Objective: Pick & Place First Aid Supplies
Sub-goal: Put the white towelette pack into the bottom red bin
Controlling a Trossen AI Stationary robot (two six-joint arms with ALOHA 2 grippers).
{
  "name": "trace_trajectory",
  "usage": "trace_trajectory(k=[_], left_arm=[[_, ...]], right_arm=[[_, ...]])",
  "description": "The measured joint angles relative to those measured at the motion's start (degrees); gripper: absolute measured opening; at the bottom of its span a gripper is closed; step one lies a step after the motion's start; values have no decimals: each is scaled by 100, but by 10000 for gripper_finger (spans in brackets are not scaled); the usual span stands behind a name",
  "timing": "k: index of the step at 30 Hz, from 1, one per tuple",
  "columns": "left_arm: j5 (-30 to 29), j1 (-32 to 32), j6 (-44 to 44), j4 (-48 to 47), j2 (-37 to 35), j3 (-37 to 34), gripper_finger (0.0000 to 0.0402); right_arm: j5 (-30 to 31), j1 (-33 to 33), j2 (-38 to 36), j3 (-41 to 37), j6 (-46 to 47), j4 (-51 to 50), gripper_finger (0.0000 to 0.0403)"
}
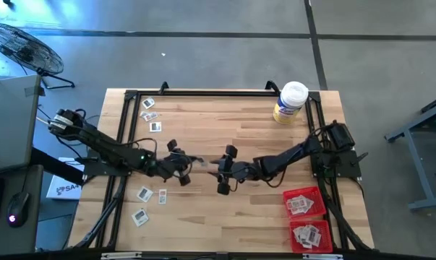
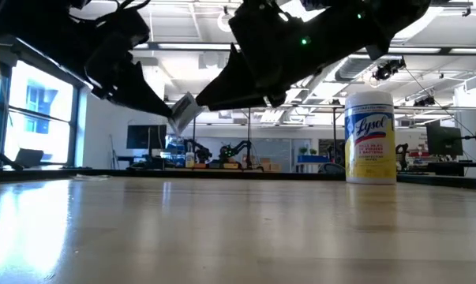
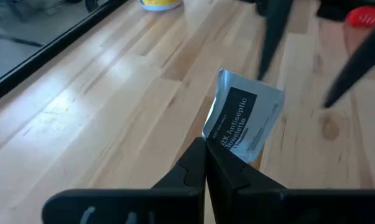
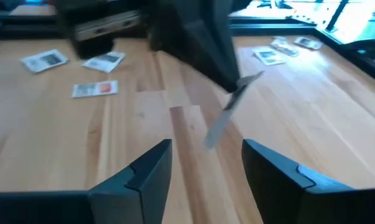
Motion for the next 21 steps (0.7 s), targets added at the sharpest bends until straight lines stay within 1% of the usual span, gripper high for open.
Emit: trace_trajectory(k=[6, 10, 13, 17, 21], left_arm=[[8, -1, 26, 336, 12, -33, 0], [-61, -1, 26, 323, 12, -33, 0], [-69, 0, 26, 355, 12, -33, 0], [-49, 0, -21, 583, 12, -33, 0], [-11, -2, -184, 650, 12, -31, 0]], right_arm=[[-4, -229, 0, 0, 252, 153, 186], [-304, -431, 0, 0, 556, 246, 181], [-477, -525, 0, 0, 656, 247, 169], [-746, -588, 0, 0, 707, 249, 132], [-872, -589, 0, 0, 750, 254, 70]])
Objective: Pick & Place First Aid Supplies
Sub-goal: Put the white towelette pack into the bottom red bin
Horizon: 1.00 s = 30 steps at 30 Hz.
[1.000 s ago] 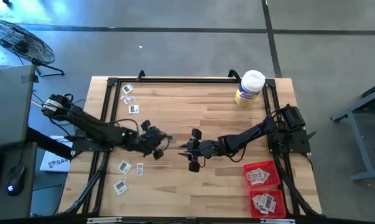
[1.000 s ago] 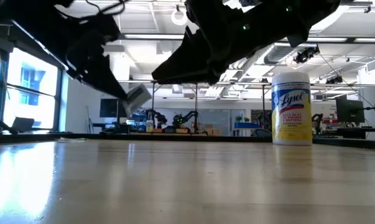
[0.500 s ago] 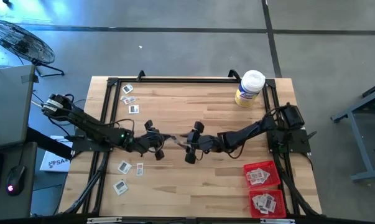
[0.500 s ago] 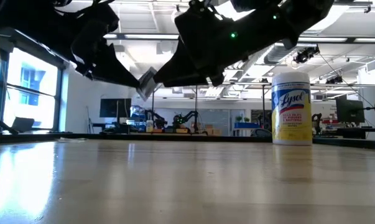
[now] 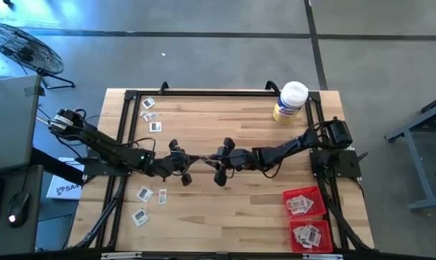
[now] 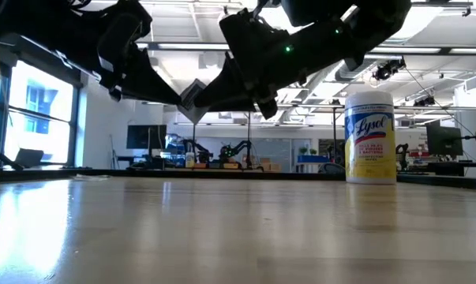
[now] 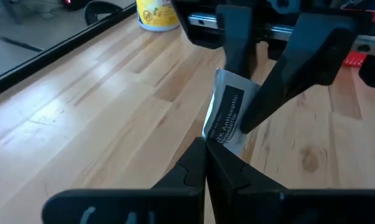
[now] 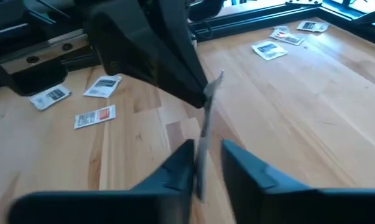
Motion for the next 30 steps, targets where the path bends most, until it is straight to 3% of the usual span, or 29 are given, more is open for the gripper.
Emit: trace_trajectory(k=[4, 10, 16, 24, 30], left_arm=[[28, 0, -131, 7, 0, -25, 0], [312, 1, -462, -3, 0, -31, 8], [666, 2, -562, -33, -17, -27, 56], [1561, 0, -547, -1171, -592, 216, 114], [2512, -3, -811, -2170, -926, 222, 115]], right_arm=[[-169, 5, 0, 0, -128, 9, 9], [-313, 9, 4, 0, -63, 0, 7], [-384, 132, -230, 0, -93, -300, 5], [460, 776, -1157, 0, -411, -1617, 3], [274, 1453, -1950, 2, -271, -2759, 2]])
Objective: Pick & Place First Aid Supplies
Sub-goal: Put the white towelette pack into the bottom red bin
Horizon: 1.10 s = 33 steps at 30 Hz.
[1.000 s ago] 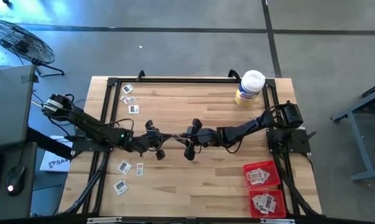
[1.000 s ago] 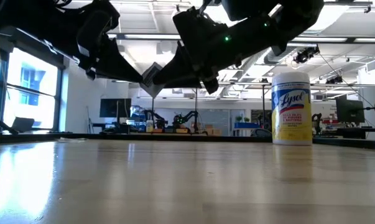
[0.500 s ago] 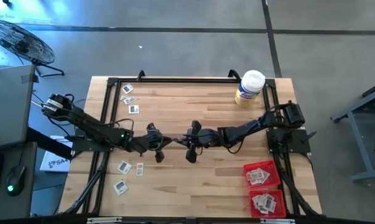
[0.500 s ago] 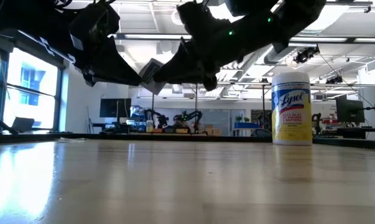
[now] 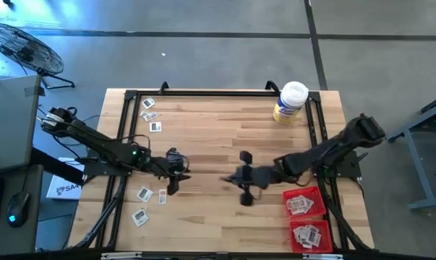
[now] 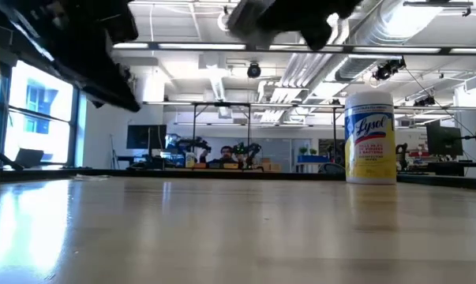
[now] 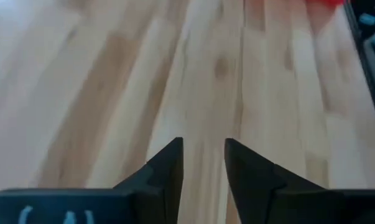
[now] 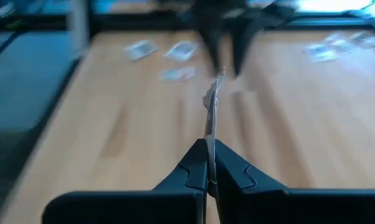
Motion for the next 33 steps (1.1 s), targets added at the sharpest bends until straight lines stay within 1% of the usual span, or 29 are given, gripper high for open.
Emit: trace_trajectory(k=[2, 4, 9, 12, 15, 18, 20, 23, 26, 28, 30, 33], left_arm=[[235, -28, -131, -112, -23, 2, 115], [523, -44, -326, -487, -53, 5, 115], [1376, -36, -1138, -1579, -54, 26, 115], [1865, -80, -1714, -2163, -53, 295, 114], [2219, -323, -1920, -2807, -55, 699, 114], [2670, -592, -2393, -3533, -55, 1068, 114], [2748, -797, -2753, -4025, -55, 1216, 114], [2780, -1071, -3348, -4519, -3, 1224, 114], [2968, -1262, -3733, -4747, 170, 1081, 114], [2972, -1327, -3760, -4702, 335, 1024, 114], [2966, -1312, -3748, -4678, 530, 964, 114], [3114, -1308, -3599, -4669, 872, 866, 114]], right_arm=[[-145, 280, -242, -1, 150, -414, 2], [-189, 579, -445, 0, 418, -721, 2], [-200, 1308, -876, 0, 1560, -1635, 2], [-68, 1665, -995, 0, 2379, -2191, 1], [61, 1961, -1029, -2, 3165, -2720, 2], [50, 2179, -1029, -2, 3873, -3154, 1], [164, 2287, -1029, -2, 4153, -3347, 1], [474, 2421, -1029, -2, 4370, -3563, 3], [525, 2501, -1029, -2, 4385, -3549, 2], [527, 2550, -1029, -2, 4491, -3553, 2], [396, 2584, -1029, -2, 4655, -3563, 2], [-115, 2631, -1029, -2, 5020, -3580, 3]])
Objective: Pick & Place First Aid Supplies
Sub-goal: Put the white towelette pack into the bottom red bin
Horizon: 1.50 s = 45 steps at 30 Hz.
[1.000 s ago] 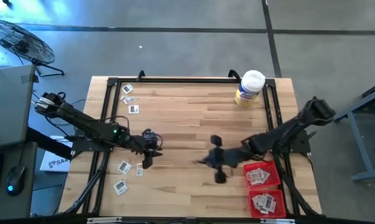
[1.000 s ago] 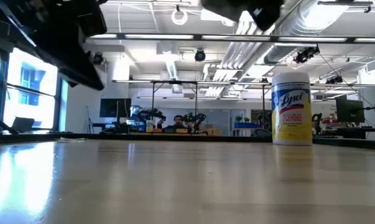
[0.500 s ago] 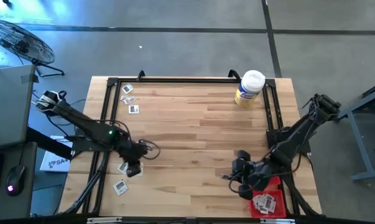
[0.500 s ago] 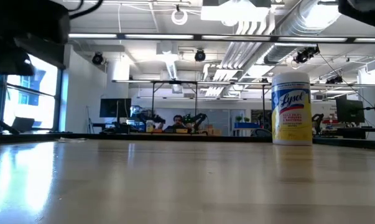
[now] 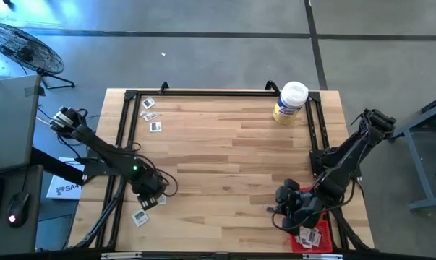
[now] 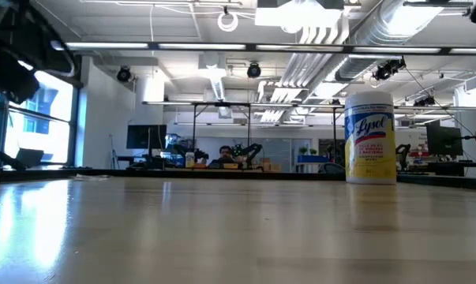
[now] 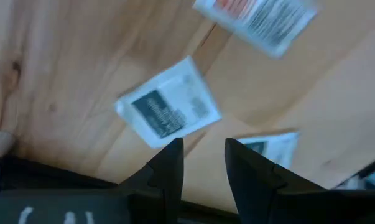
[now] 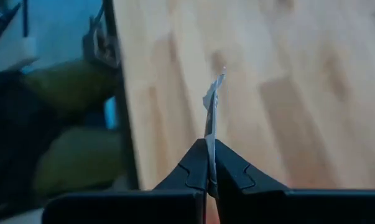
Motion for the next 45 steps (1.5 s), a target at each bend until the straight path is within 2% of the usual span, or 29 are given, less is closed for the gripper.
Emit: trace_trajectory(k=[4, 8, 13, 18, 22, 27, 35, 40, 43, 45], left_arm=[[203, -2, 209, -17, 394, -33, 114], [13, -2, 206, 53, 499, -33, 114], [-221, -2, 209, 83, 493, -33, 114], [-260, -2, 276, 164, 493, -33, 114], [-283, -2, 273, 158, 493, -33, 114], [-252, 0, 269, 151, 493, -33, 114], [68, -2, 238, 103, 493, -33, 114], [67, -2, 215, 91, 493, -33, 114], [110, -2, 120, -45, 493, -33, 114], [202, -2, 103, -265, 493, -33, 114]], right_arm=[[-910, 109, 0, 0, 765, -7, 2], [-1572, 369, 0, 0, 1634, -120, 2], [-2257, 858, 2, -254, 3269, -177, 2], [-2656, 1246, 2, -832, 4421, 291, 6], [-2933, 1308, -8, -1443, 4975, 1235, 20], [-3067, 1188, 0, -1759, 5037, 1645, 52], [-3560, 1048, 7, -1470, 4984, 1532, 97], [-4101, 1049, 0, -989, 5205, 638, 98], [-4068, 992, 0, -594, 5152, -32, 98], [-3726, 884, -2, -356, 4999, -386, 98]])
